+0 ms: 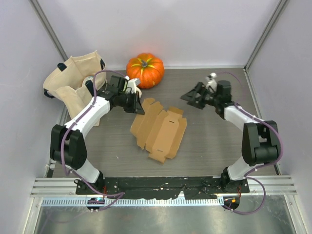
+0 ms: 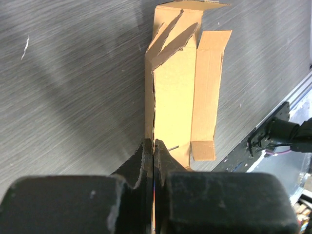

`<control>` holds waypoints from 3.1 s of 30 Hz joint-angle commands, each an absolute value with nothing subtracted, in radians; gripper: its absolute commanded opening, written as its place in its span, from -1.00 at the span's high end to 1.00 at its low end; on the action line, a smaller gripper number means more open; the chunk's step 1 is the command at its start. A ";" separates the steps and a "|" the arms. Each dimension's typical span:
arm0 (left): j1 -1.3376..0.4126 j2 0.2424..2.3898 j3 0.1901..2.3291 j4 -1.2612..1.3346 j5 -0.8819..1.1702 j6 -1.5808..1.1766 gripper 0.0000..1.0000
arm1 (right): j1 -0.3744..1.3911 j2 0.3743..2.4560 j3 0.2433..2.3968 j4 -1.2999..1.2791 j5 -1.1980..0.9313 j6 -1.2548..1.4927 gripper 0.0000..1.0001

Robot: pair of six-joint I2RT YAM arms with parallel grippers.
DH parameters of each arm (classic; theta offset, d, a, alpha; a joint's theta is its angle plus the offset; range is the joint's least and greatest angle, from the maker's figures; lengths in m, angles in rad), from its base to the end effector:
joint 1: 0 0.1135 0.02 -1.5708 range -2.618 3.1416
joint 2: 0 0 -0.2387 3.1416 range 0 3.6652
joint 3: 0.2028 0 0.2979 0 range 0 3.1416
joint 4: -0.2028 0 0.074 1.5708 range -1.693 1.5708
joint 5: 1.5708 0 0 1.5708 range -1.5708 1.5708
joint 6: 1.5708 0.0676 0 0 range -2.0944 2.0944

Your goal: Fold the paper box

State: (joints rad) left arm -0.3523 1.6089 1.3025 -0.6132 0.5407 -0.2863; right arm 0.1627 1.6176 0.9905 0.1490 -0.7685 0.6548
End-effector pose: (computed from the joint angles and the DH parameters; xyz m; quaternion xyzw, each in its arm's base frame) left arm 0.3685 -0.1725 0.2163 0.1155 0.9097 -0.3370 0.2132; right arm 0.3985 0.1130 0.1729 0.0040 0.8157 0.4854 0.3147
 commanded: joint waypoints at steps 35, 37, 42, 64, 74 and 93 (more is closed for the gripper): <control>-0.328 1.243 0.937 -0.418 0.393 -0.609 0.02 | 0.232 1.542 0.572 0.375 -0.465 0.681 0.76; -0.330 1.204 0.937 -0.452 0.298 -0.571 -0.26 | 0.230 1.542 0.621 0.252 -0.463 0.589 0.89; -0.334 1.137 0.980 -0.503 0.207 -0.522 -0.31 | 0.252 1.568 0.807 0.007 -0.474 0.388 0.99; -0.500 1.698 1.505 -0.343 0.413 -0.644 0.66 | 0.374 1.580 1.134 -0.235 -0.673 0.084 0.98; -0.566 1.802 1.611 -0.517 0.123 -0.575 1.00 | 0.393 1.522 1.108 -0.164 -0.667 0.129 0.99; -0.689 1.709 1.381 -0.367 0.054 -0.742 1.00 | 0.413 1.503 1.052 -0.006 -0.643 0.284 0.99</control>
State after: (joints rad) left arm -0.6598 1.7653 1.4204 -0.4156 0.0612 -0.6746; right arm 0.4068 1.5486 1.0447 -0.1436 -0.6487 0.2443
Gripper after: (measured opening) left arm 0.011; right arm 0.032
